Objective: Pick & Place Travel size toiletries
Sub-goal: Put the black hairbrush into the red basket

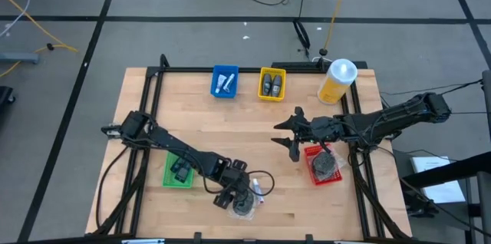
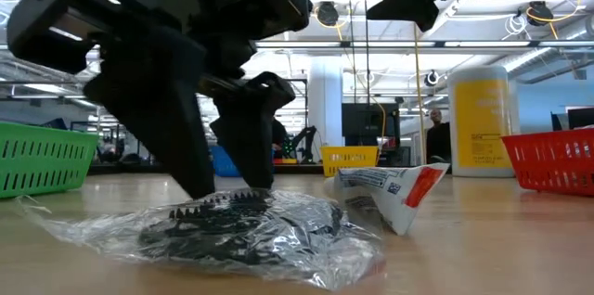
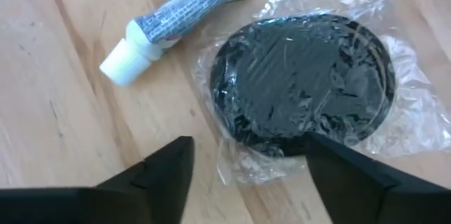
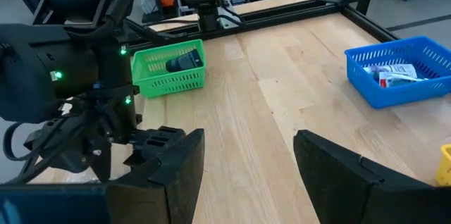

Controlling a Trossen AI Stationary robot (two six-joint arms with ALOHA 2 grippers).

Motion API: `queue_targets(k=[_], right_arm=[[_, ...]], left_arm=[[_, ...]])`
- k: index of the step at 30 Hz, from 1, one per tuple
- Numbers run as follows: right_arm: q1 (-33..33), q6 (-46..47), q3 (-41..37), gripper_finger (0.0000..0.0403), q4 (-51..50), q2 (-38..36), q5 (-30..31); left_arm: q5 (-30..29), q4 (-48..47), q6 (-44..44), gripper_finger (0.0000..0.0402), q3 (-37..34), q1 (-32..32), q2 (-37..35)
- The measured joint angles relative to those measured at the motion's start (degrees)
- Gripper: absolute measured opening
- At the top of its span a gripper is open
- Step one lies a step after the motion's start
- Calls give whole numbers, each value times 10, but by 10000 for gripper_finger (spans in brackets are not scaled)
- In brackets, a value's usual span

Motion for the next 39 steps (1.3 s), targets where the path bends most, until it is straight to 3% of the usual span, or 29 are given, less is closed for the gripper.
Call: queue_targets(k=[8, 15, 19, 26, 31, 39], right_arm=[[0, 0, 0, 210, 0, 0, 0], [0, 23, 0, 210, 0, 0, 0], [0, 24, 0, 210, 0, 0, 0], [0, 37, 0, 210, 0, 0, 0], [0, 39, 0, 210, 0, 0, 0], [0, 39, 0, 210, 0, 0, 0]], left_arm=[[20, 0, 6, 154, 0, 0, 0], [16, -2, 12, 108, 0, 1, 0], [14, -5, 37, 119, 0, 3, 0], [16, -5, 74, 190, 0, 3, 0], [50, -11, 94, 230, 0, 3, 0], [74, -45, 76, 218, -8, 3, 0]])
